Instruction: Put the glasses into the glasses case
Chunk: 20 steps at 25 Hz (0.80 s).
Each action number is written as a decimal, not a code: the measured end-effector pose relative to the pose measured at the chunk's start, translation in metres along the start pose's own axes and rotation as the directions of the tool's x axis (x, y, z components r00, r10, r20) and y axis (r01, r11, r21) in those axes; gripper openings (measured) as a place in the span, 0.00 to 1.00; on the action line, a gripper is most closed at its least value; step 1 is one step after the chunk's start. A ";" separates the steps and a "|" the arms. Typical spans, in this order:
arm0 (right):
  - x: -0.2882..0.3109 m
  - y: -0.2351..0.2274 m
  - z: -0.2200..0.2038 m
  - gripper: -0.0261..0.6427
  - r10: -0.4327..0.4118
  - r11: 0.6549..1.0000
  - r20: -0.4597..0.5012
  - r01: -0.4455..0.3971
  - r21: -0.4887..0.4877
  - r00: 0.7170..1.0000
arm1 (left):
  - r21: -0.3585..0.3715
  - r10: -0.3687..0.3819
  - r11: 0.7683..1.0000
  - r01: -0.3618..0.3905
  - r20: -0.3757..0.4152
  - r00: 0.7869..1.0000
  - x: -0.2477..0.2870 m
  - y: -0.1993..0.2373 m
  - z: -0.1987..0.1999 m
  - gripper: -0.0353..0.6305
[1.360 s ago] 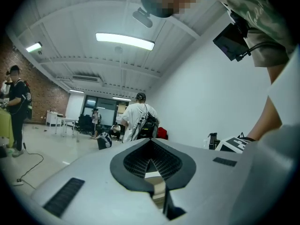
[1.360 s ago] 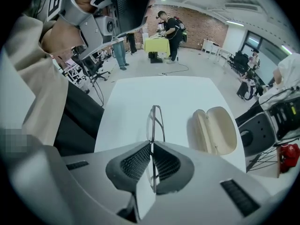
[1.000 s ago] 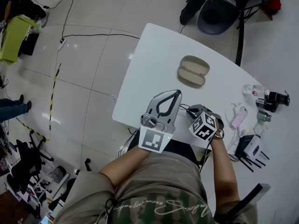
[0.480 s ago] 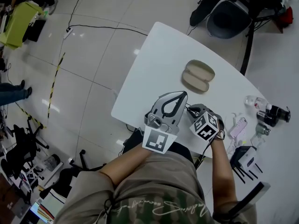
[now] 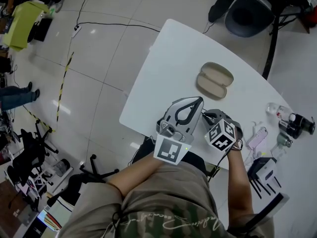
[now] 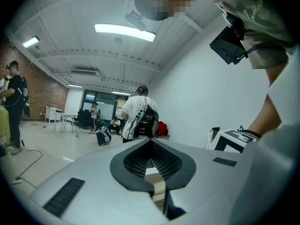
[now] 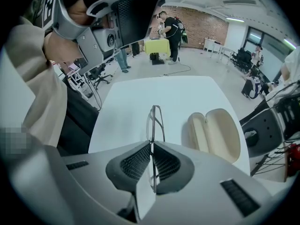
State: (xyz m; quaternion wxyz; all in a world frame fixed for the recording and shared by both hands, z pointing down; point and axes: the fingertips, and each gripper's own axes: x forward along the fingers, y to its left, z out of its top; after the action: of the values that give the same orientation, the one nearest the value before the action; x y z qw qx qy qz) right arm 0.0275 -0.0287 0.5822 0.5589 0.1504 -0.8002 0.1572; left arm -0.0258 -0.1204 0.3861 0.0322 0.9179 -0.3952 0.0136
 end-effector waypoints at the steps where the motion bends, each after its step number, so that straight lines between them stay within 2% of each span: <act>1: 0.000 -0.001 -0.001 0.09 0.001 1.000 0.000 -0.001 -0.003 1.000 | 0.002 -0.004 1.000 0.004 -0.002 1.000 0.002 -0.001 -0.001 0.05; 6: 0.004 -0.007 -0.007 0.09 0.016 1.000 0.004 -0.016 -0.006 1.000 | 0.008 -0.011 1.000 0.011 -0.019 1.000 0.012 -0.002 -0.009 0.05; 10: 0.004 -0.014 -0.012 0.09 0.027 1.000 0.013 -0.027 -0.003 1.000 | -0.005 -0.013 1.000 0.013 0.003 1.000 0.012 -0.004 -0.003 0.05; 14: 0.006 -0.023 -0.020 0.09 0.037 0.999 0.033 -0.038 0.030 0.999 | -0.019 0.015 1.000 -0.015 0.001 1.000 0.014 -0.004 -0.006 0.05; 20: 0.007 -0.037 -0.021 0.09 0.033 0.999 0.031 -0.034 0.025 0.999 | -0.044 0.064 0.997 -0.064 -0.003 0.998 0.006 0.006 -0.006 0.05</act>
State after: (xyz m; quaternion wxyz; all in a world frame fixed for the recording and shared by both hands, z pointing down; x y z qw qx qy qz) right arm 0.0582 -0.0543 0.5989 0.5418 0.1466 -0.8090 0.1743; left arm -0.0263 -0.1284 0.3928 0.0522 0.9038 -0.4247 0.0068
